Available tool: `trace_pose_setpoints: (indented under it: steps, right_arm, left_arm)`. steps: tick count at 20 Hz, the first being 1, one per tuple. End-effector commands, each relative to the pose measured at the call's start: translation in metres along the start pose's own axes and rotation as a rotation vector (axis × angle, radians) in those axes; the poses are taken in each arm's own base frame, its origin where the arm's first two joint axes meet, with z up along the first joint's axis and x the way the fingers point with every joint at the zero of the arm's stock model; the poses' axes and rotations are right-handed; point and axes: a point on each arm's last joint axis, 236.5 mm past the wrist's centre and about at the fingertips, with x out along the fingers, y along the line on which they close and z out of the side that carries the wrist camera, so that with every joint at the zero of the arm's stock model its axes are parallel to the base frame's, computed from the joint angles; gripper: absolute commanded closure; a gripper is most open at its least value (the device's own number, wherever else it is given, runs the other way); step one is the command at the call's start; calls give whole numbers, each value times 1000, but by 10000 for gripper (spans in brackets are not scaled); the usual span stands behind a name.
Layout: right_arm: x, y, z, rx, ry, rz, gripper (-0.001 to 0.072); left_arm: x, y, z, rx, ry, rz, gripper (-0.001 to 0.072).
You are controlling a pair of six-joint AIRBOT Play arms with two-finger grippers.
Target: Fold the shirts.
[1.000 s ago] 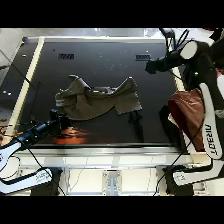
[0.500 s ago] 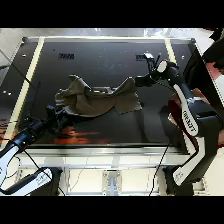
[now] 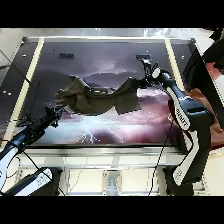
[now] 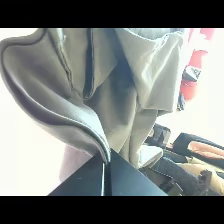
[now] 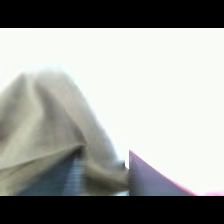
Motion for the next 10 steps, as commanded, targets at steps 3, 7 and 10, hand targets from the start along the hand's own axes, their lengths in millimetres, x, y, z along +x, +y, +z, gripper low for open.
trace_pose_setpoints:
  steps: [3, 7, 10]
  right_arm:
    - [-6, 25, 16, 57, -33, 96, 698]
    - [-104, 45, 20, -143, 76, 32, 699]
    - [-224, 65, 12, -264, 80, -54, 699]
  left_arm:
    - [-6, -20, 5, 158, -24, -41, 700]
    - [-54, -94, 37, 376, -173, -151, 702]
    - [-132, -151, 66, 593, -360, -84, 703]
